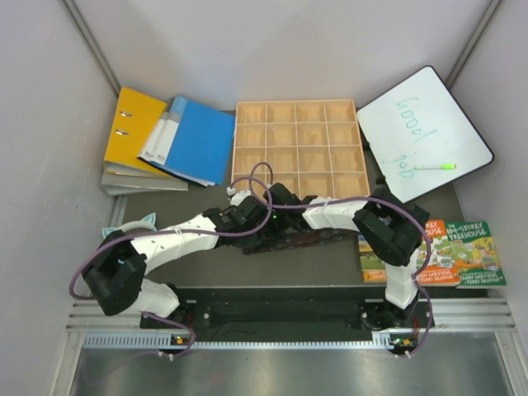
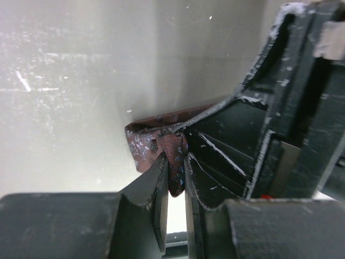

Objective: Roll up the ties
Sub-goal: Roll the tie at the center of the board.

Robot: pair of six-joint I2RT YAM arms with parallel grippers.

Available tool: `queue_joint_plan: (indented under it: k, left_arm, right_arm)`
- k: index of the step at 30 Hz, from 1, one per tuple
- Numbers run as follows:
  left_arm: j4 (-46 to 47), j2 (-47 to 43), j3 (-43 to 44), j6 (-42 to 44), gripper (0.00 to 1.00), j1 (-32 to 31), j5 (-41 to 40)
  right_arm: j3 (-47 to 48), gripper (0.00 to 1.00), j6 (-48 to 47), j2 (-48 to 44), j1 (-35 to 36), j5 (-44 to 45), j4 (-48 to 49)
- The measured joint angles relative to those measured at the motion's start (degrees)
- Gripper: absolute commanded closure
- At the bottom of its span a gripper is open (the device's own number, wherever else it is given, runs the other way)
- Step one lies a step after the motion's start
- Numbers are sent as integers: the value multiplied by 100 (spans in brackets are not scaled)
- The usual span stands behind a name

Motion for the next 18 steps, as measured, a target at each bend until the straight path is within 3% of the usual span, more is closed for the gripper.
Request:
queue_joint_plan:
  k: [14, 18]
  left_arm:
    - [109, 789, 380, -136, 88, -260, -120]
    - [120, 870, 426, -138, 80, -299, -140]
  right_arm:
    - [-173, 81, -181, -647, -411, 168, -603]
    - [-262, 80, -295, -1034, -533, 345, -874]
